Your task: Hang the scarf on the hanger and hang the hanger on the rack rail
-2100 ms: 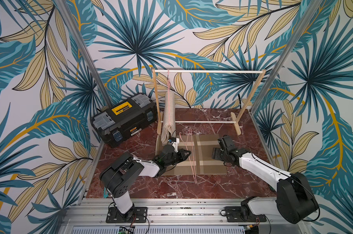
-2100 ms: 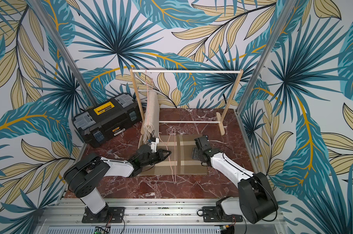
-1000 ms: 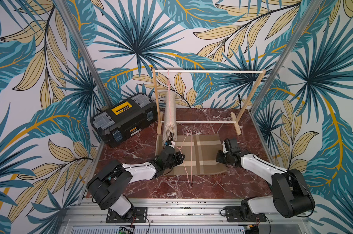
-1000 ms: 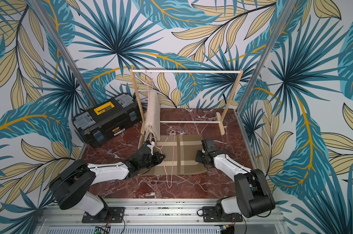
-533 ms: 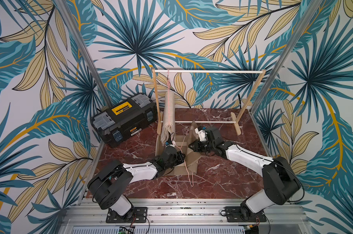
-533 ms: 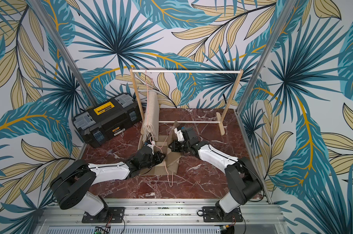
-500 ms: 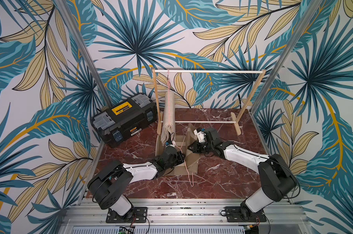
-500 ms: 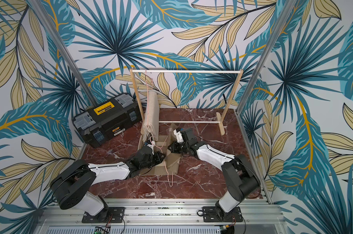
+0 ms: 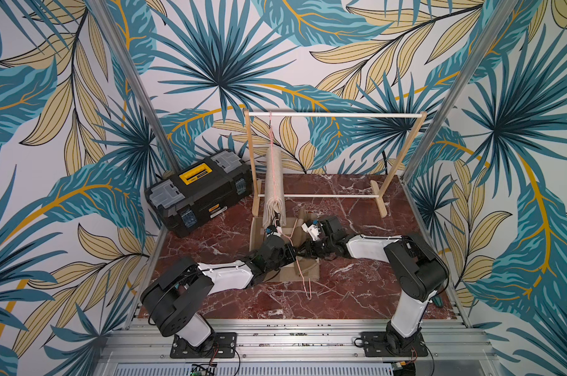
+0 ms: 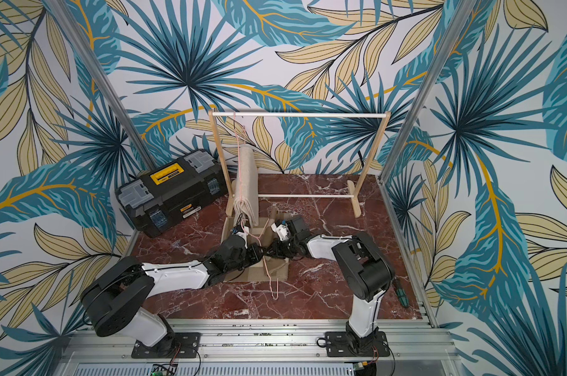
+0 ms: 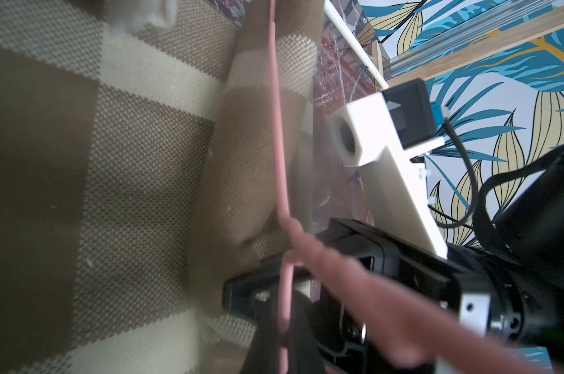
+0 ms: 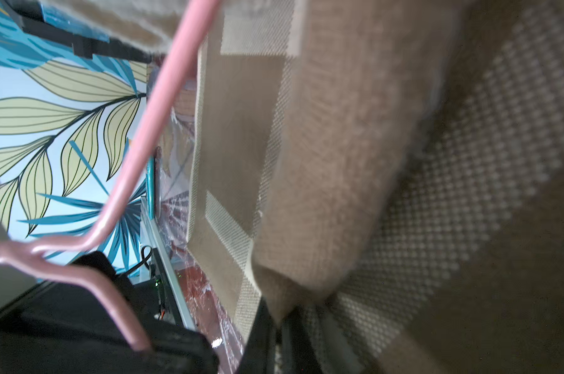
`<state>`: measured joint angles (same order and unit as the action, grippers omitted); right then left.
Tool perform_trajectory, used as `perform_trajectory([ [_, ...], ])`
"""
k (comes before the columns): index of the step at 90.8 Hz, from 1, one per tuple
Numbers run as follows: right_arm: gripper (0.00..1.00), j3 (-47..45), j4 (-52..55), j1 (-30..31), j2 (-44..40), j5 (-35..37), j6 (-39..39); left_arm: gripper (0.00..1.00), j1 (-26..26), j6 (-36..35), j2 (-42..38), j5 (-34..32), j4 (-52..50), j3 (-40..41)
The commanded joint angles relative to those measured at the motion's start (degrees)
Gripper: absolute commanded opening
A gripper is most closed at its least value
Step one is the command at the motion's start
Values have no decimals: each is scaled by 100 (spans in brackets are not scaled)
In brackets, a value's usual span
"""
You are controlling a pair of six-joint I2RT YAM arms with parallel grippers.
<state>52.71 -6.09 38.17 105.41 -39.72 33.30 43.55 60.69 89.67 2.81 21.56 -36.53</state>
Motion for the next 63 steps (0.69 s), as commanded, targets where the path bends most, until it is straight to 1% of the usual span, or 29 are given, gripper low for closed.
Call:
perform_trajectory([
  [1, 0, -151, 384, 105, 163, -914, -276, 0, 46, -153, 8, -99, -136, -65],
  [5, 0, -202, 397, 152, 183, -1076, -305, 0, 45, -162, 11, -102, -119, -73],
  [9, 0, -200, 492, 206, 214, -1070, -382, 0, 42, -169, 7, -88, -130, -80],
  [14, 0, -185, 543, 221, 254, -965, -407, 0, 52, -171, -2, -92, -122, -73],
  [19, 0, -169, 535, 193, 201, -706, -419, 0, 45, -167, -9, -98, -122, -73],
  [21, 3, -166, 542, 174, 167, -621, -414, 0, 43, -170, -17, -101, -127, -62],
  [27, 16, -106, 567, 120, -19, -330, -421, 0, 45, -168, -46, -114, -130, -26],
  [30, 19, -92, 618, 94, -169, -134, -428, 0, 53, -167, -66, -124, -144, -15],
  [35, 28, 7, 849, 65, -352, 189, -543, 0, 50, -178, -100, -145, -174, -4],
  [37, 29, 56, 924, 54, -426, 302, -585, 0, 55, -177, -117, -150, -182, 8],
  [48, 31, 252, 1475, -9, -747, 925, -765, 0, 41, -184, -178, -183, -224, 40],
  [63, 31, 391, 1938, -47, -1158, 1422, -842, 0, 34, -174, -223, -220, -216, 76],
])
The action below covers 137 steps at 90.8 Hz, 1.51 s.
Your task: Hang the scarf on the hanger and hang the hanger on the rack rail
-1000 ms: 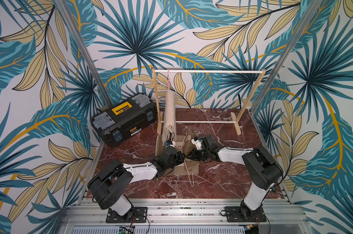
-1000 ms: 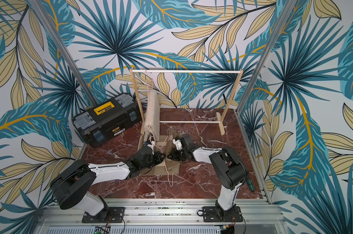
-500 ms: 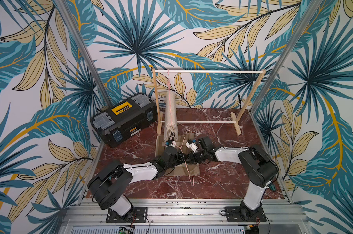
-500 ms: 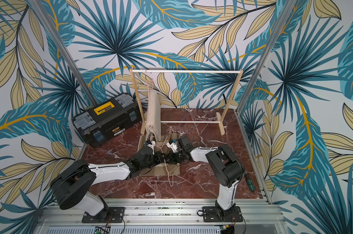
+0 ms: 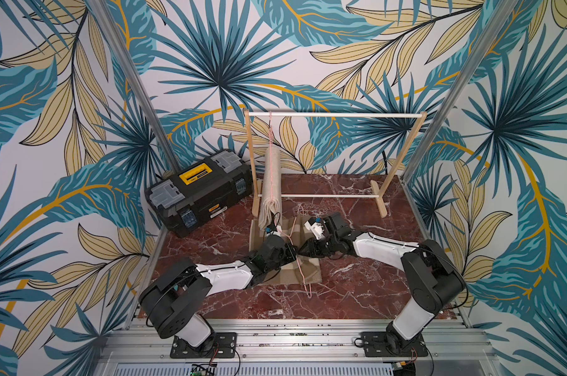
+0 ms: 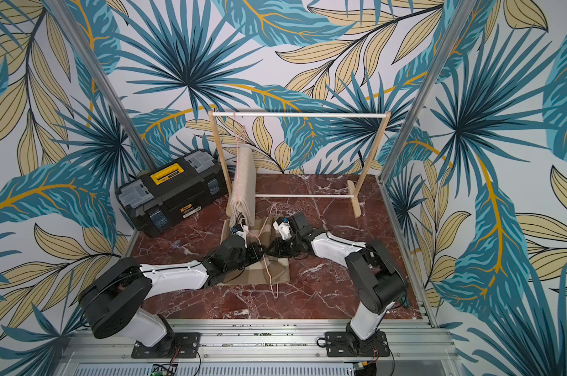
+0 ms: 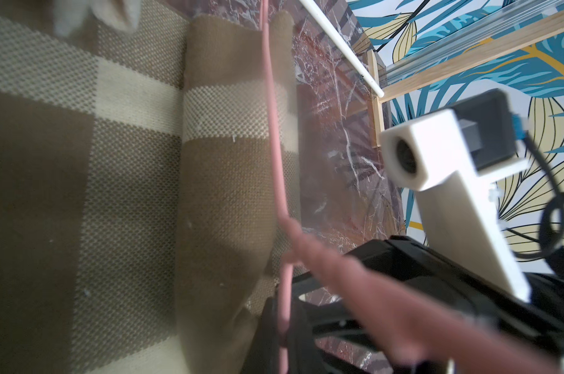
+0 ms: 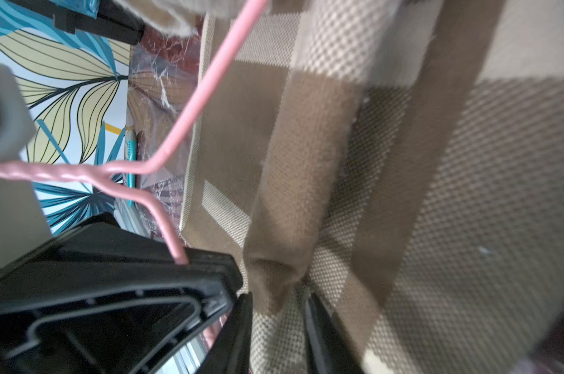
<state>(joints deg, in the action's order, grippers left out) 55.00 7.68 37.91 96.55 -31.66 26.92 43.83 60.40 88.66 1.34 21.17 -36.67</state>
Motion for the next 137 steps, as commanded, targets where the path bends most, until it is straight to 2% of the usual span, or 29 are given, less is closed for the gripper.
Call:
perform_trajectory([
  [1, 31, 179, 599, -20, -297, 642, -213, 0, 13, -144, -117, -73, -176, 89],
  [6, 32, 223, 730, -21, -405, 806, -237, 0, 11, -134, -109, -79, -166, 85],
  [11, 37, 251, 898, -18, -536, 988, -275, 0, 17, -130, -95, -65, -157, 73],
  [32, 36, 202, 1383, 346, -931, 1355, -649, 0, 19, -96, -97, -49, -297, -162],
  [73, 32, 98, 663, 1135, -772, 2496, -635, 0, 161, 153, 78, -134, -514, -617],
  [106, 26, 106, 447, 1446, -486, 2667, -470, 0, 210, 209, 95, -200, -584, -713],
  [114, 22, 143, 556, 1477, -522, 2614, -460, 0, 220, 214, 107, -220, -600, -708],
  [137, 27, -87, 837, 1548, -1121, 2759, -320, 0, 214, 252, 91, -272, -570, -675],
])
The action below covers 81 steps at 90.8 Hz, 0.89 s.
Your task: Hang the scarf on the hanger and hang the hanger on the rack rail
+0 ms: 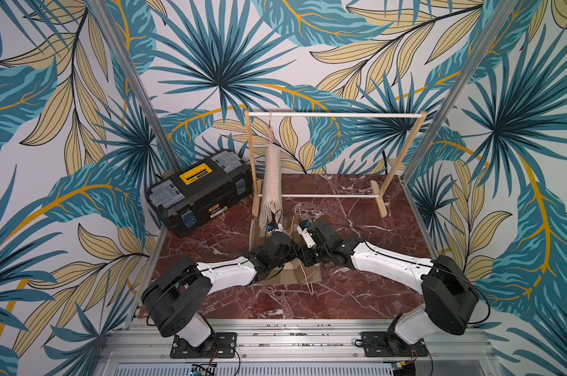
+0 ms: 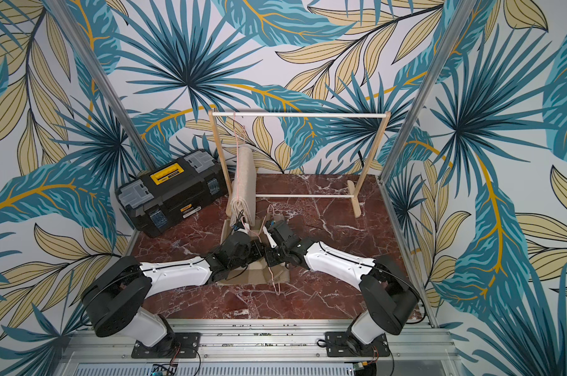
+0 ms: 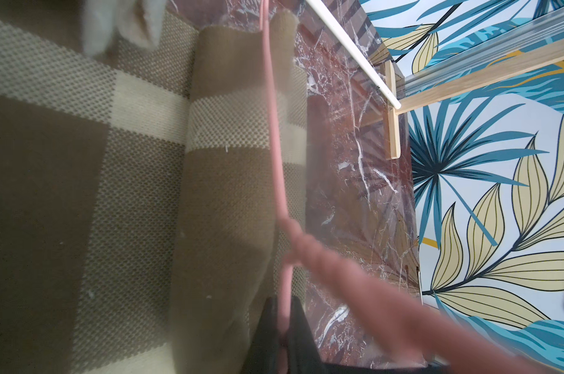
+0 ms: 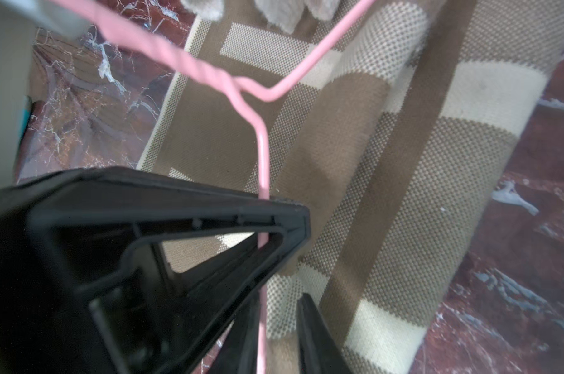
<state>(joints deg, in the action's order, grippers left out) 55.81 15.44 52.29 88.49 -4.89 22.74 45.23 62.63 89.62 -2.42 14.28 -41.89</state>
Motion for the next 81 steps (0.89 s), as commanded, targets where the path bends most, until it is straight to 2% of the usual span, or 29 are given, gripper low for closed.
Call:
perform_trajectory([
  [1, 27, -181, 67, 112, -336, 87, 94, 0, 78, 29, -6, 102, 119, -153],
  [12, 30, -333, -30, 119, -444, 152, 85, 0, 79, 41, -1, 101, 117, -166],
  [57, 28, -344, -576, 186, -12, 179, 59, 0, 87, 236, 67, 76, 207, -206],
  [72, 21, -404, -668, 205, 63, 323, 97, 0, 117, 286, 149, 130, 303, -243],
  [81, 12, -453, -773, 211, 167, 293, 160, 0, 139, 331, 194, 132, 389, -268],
])
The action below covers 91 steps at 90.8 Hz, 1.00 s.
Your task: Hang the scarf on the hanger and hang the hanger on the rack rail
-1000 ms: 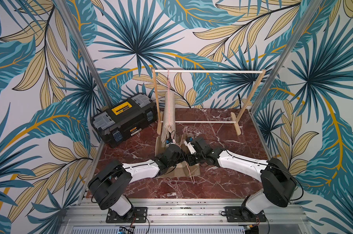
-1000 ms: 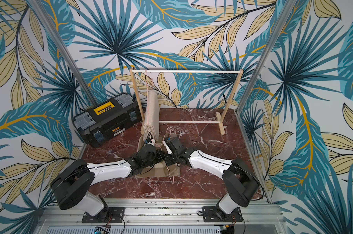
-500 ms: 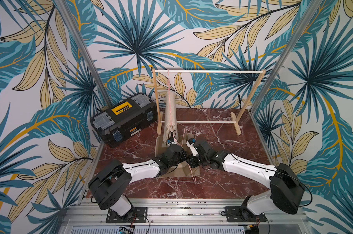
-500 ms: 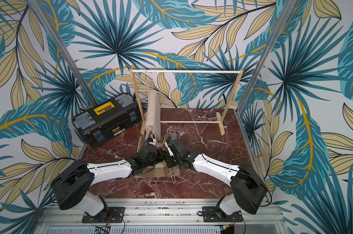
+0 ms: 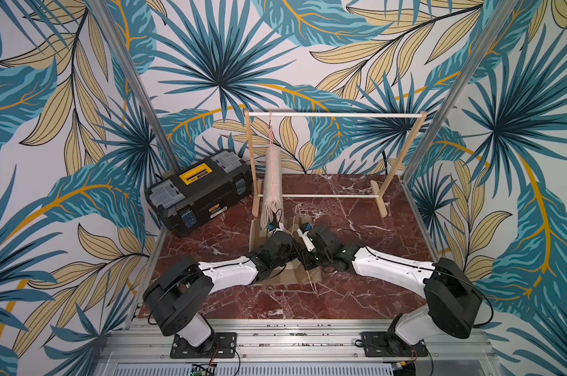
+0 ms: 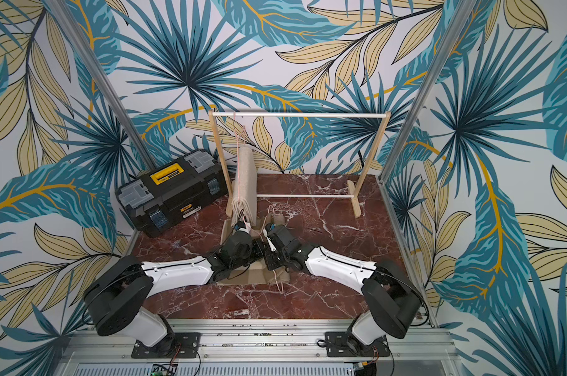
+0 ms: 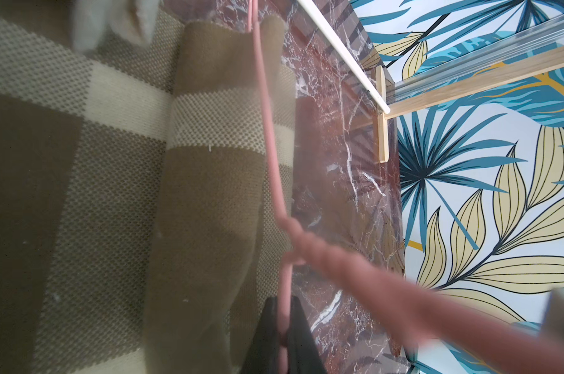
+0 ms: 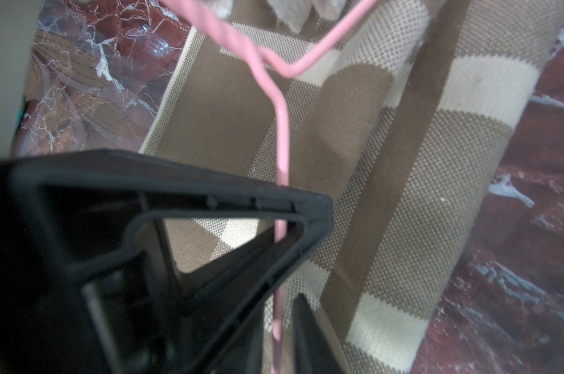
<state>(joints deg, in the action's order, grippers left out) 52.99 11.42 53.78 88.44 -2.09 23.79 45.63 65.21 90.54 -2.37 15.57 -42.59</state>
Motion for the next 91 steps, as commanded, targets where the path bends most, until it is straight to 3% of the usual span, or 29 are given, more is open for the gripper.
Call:
perform_trajectory([
  [1, 12, -177, -378, 63, 176, 28, 55, 0, 98, 76, 103, 121, 274, -198],
  [10, 0, -244, -375, 62, 208, 143, 83, 0, 105, 96, 104, 136, 331, -197],
  [21, 0, -300, -323, 55, 90, 313, 128, 1, 109, 33, 26, 131, 403, -169],
  [33, 0, -391, -316, 16, -133, 334, 143, 47, 105, -269, -280, 42, 185, -142],
  [42, 0, -457, -404, -42, -182, 153, 167, 94, 94, -513, -599, -117, -197, -104],
  [44, 0, -483, -406, -60, -190, 124, 187, 99, 84, -559, -711, -148, -251, -66],
  [57, 0, -759, -700, -316, -469, -210, 313, 100, 15, -833, -1342, -325, -607, 179],
  [72, 0, -1126, -1089, -683, -793, -631, 479, 100, -38, -1223, -1152, 34, -1366, -25],
  [91, 0, -1299, -1154, -805, -752, -860, 558, 100, -45, -1156, -1403, -11, -803, 419],
])
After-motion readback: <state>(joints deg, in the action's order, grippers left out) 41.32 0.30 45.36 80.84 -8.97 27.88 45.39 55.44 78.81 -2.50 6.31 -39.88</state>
